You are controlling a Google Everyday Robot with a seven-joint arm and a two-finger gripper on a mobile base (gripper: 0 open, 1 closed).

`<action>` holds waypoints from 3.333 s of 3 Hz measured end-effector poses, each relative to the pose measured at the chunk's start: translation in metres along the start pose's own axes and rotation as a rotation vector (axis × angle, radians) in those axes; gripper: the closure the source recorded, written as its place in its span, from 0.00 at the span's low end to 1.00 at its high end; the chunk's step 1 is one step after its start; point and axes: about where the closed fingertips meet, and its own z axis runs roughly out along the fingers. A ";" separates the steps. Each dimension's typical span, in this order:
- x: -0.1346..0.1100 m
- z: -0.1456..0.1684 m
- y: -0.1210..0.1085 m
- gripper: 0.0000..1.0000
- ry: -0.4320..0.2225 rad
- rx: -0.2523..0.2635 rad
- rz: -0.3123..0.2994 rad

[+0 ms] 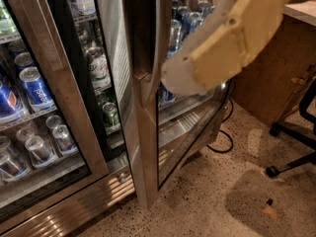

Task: Open right fridge door

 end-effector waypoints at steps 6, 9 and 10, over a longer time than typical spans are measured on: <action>0.003 -0.079 0.077 0.00 0.116 0.243 0.118; 0.003 -0.079 0.077 0.00 0.116 0.243 0.118; 0.029 -0.072 0.073 0.00 0.106 0.258 0.146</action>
Offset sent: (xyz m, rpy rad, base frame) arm -0.2121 -0.2709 0.0393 -0.1762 0.0282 -0.8151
